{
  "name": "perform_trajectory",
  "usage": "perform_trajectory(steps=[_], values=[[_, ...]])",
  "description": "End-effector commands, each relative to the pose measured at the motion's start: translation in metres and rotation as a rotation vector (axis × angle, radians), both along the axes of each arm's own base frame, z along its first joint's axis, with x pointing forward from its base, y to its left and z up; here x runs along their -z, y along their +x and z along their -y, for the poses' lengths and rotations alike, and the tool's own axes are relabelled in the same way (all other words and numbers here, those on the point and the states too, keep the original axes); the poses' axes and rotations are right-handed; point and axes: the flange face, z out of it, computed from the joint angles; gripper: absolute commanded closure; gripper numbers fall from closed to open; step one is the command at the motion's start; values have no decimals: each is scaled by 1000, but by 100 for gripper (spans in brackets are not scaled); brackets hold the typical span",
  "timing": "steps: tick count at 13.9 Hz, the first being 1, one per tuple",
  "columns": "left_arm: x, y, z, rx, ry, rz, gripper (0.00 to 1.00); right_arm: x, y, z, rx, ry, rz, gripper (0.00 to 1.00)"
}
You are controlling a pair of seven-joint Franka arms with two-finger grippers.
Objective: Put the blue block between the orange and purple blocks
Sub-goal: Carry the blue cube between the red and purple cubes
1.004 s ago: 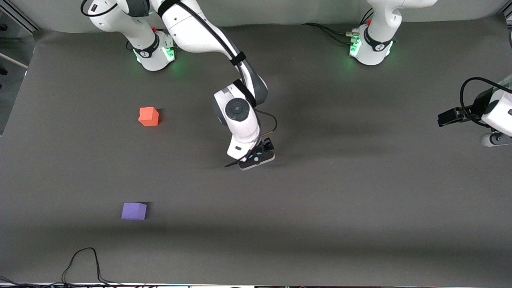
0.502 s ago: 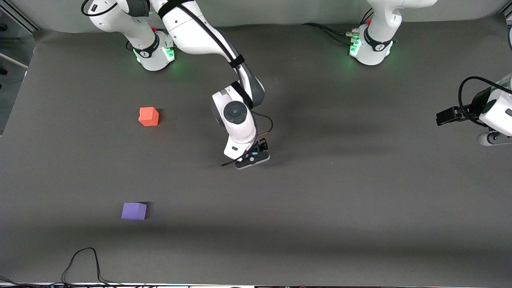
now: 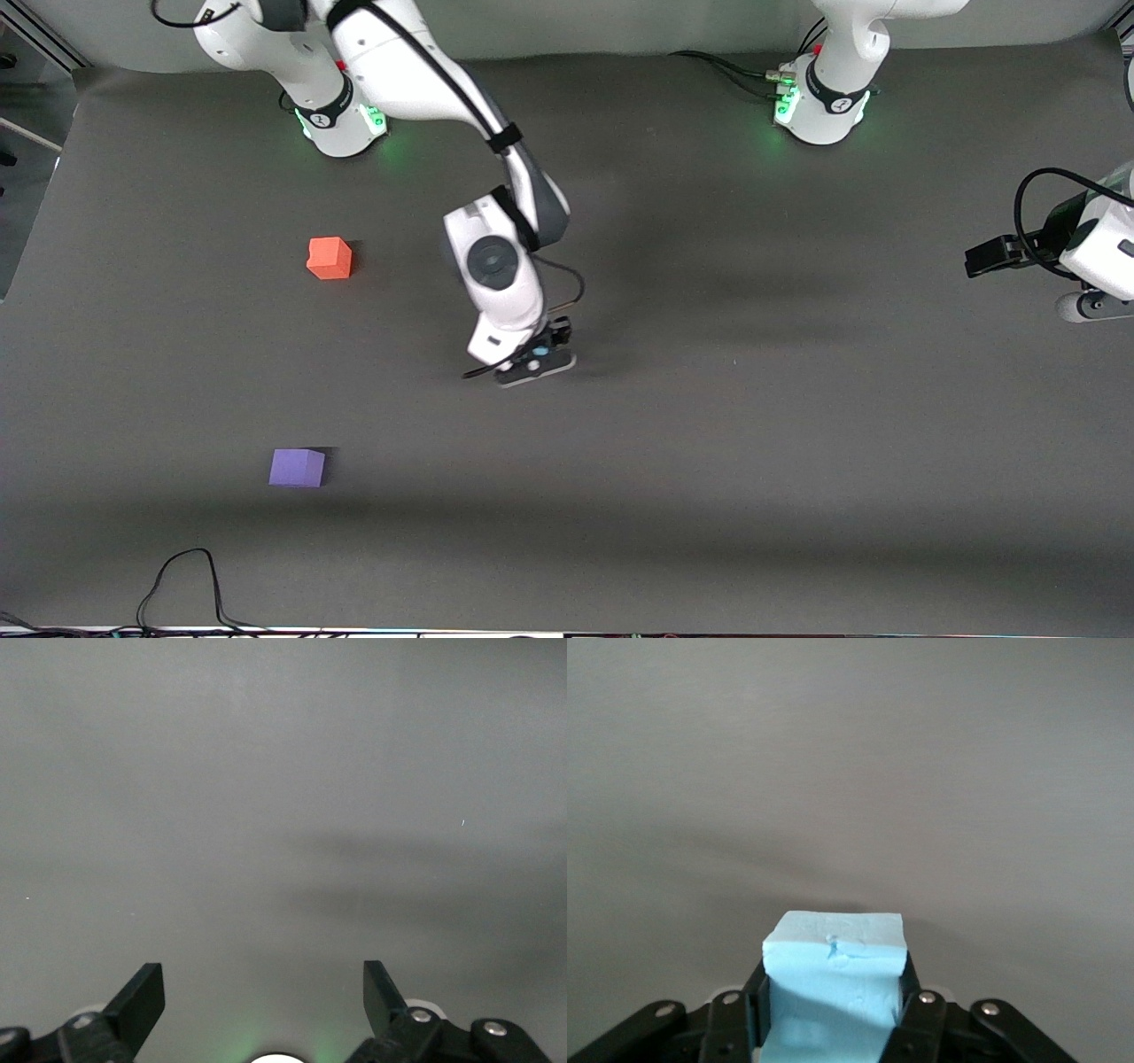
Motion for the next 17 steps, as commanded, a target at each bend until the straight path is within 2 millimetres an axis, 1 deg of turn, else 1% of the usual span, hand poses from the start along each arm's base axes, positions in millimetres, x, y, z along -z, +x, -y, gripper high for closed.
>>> perform_trajectory(steps=[1, 2, 3, 4, 5, 6, 7, 8, 10, 12, 13, 14, 17], values=[[-5, 1, 2, 20, 13, -13, 0, -63, 38, 109, -3, 68, -73, 75], [-5, 1, 3, 21, 13, -13, 0, -68, 51, 151, -8, 58, -77, 75], [-5, 1, 2, 20, 13, -13, 0, -69, 60, 187, -16, 42, -71, 75], [-5, 1, 2, 20, 13, -13, 0, -65, 64, 223, 10, 27, -72, 75], [-5, 1, 2, 19, 13, -15, 0, -68, 68, 250, 36, 13, -66, 75], [-5, 1, 2, 19, 13, -15, 0, -64, 68, 273, 57, 2, -69, 75], [-6, 1, 5, 23, 14, -13, 0, -57, 68, 300, 77, 3, -73, 75], [-6, 1, 7, 26, 13, -13, 0, -47, 70, 330, 92, 20, -68, 75], [-6, 1, 8, 29, 13, -13, 0, -19, 64, 373, 84, 57, -58, 75], [-6, 1, 9, 30, 13, -13, 0, 2, 58, 388, 93, 36, -45, 75], [-6, 1, 9, 30, 13, -13, 0, 10, 56, 390, 96, 25, -49, 75], [-6, 1, 10, 32, 13, -13, 0, 18, 54, 389, 93, 19, -61, 75], [-6, 1, 11, 33, 13, -13, 0, 30, 49, 381, 94, 19, -81, 75]])
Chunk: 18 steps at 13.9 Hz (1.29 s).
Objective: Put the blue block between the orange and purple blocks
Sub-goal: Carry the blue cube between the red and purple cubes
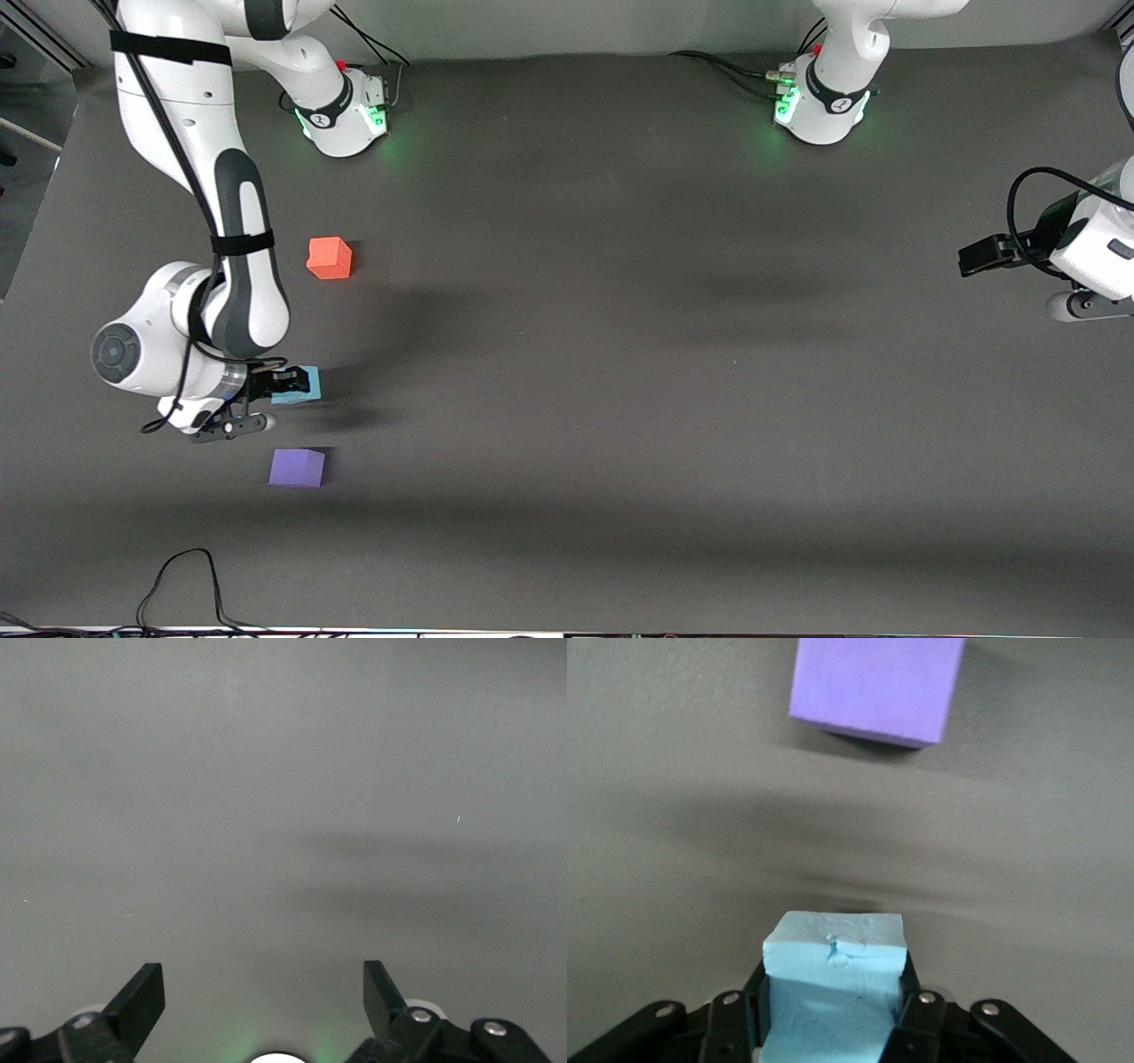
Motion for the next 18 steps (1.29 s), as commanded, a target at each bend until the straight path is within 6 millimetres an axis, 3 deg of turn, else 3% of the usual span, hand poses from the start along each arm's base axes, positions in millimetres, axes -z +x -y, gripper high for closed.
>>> perform_trajectory(steps=[1, 6, 8, 12, 18], values=[[-6, 1, 3, 18, 14, -11, 0, 7, -5, -10, 11, 30, 11, 75], [-7, 1, 4, 21, 13, -10, 0, 24, -14, -17, 11, 6, 16, 71], [-7, 0, 3, 20, 13, -8, 0, 23, -14, -16, 8, 7, 18, 1], [-10, 0, 4, 9, 13, 23, 0, 9, -11, -18, 12, 24, 36, 0], [-10, -1, 11, 36, 16, 0, 0, -48, -3, -23, 2, 83, 109, 0]])
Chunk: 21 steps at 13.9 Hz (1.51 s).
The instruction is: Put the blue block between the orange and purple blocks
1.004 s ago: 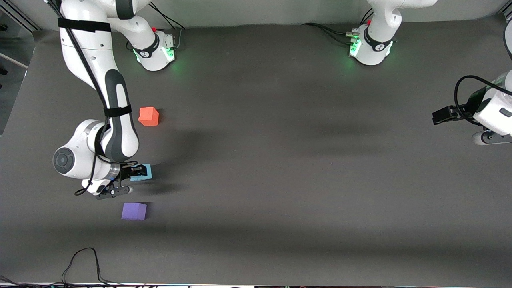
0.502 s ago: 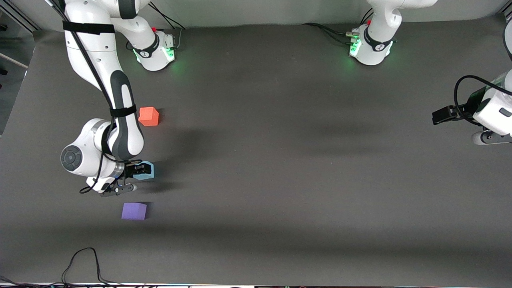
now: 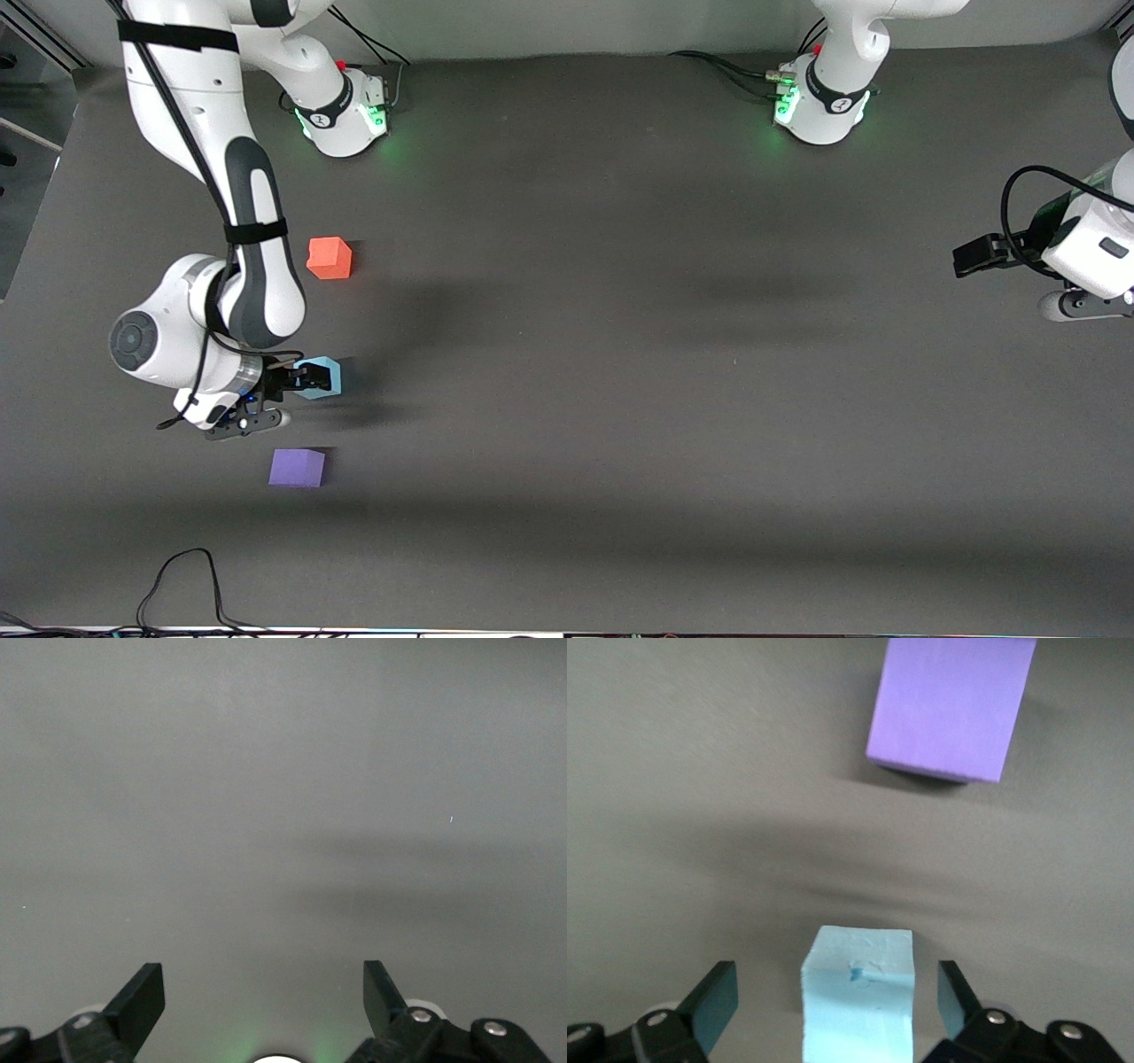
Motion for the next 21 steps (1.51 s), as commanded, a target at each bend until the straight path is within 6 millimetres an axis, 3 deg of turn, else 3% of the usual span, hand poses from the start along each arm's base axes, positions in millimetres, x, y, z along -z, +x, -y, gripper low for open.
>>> perform_trajectory(steps=[1, 5, 11, 16, 19, 21], values=[[-7, -1, 0, 18, 16, -9, 0, -29, -2, -4, -2, 45, 36, 0], [-12, 2, 1, 16, 17, 3, 0, -74, 4, 1, -11, 79, 110, 0], [-13, 2, -2, 10, 17, 3, 0, -176, 4, 2, -73, 145, 179, 0], [-17, 3, -6, -2, 18, 14, 0, -246, -9, 8, -119, 168, 198, 0], [-20, 2, -7, -8, 19, 8, 0, -277, -15, 18, -130, 178, 182, 0], [-22, 2, -8, -11, 19, 10, 0, -305, -15, 13, -132, 121, 176, 0]])
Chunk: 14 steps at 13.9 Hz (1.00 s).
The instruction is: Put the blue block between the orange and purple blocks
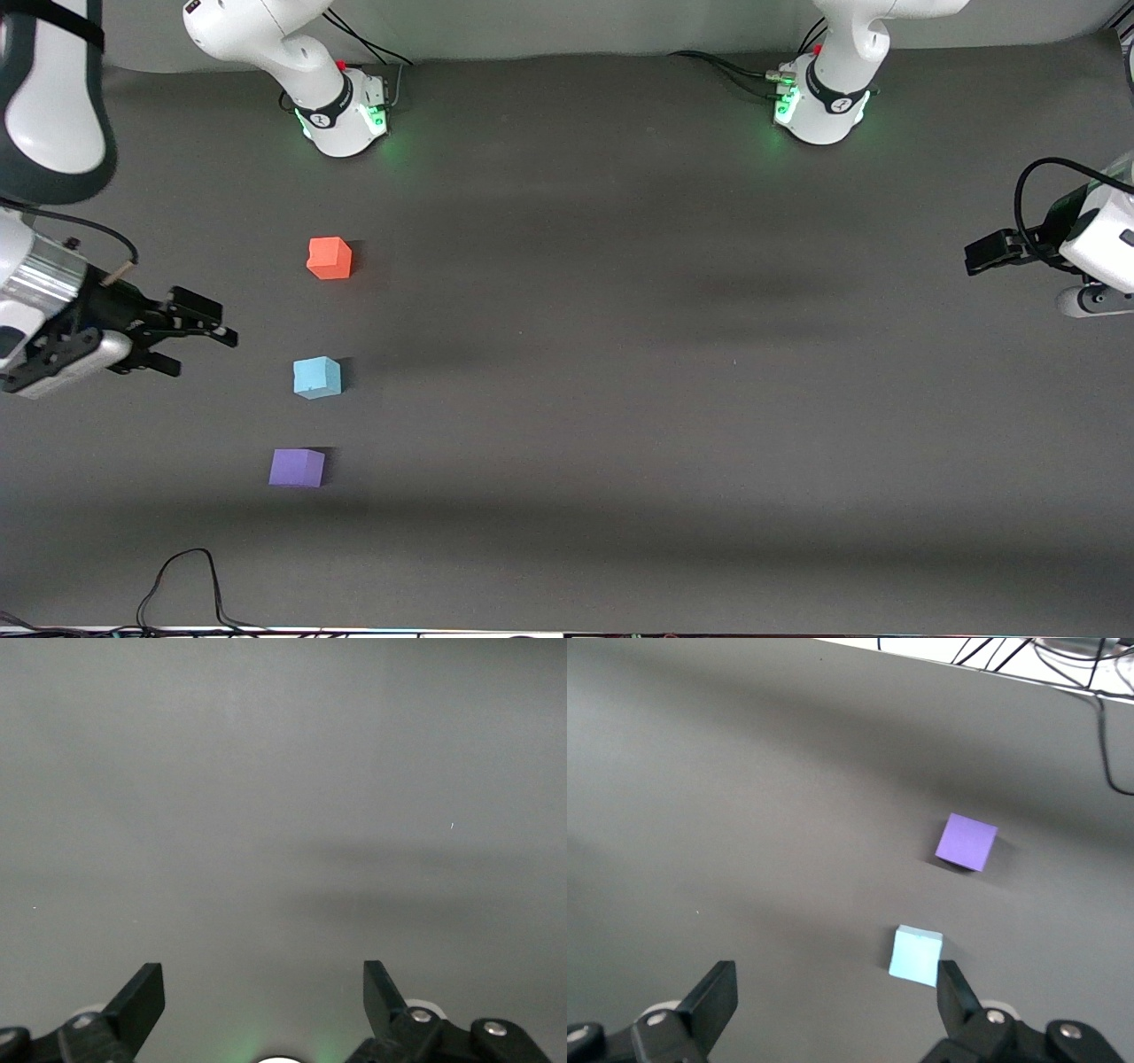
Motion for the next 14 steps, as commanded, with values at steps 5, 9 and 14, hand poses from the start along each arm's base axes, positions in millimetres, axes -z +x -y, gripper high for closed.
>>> perform_trajectory(steps=[5, 9, 14], values=[[-6, 3, -4, -1, 13, -11, 0, -82, -23, -46, 113, -136, -137, 0], [-6, 3, -5, -2, 13, -11, 0, -105, -66, -59, 149, -158, -148, 0], [-6, 3, -8, -8, 13, -11, 0, -108, -124, -48, 176, -176, -153, 0]])
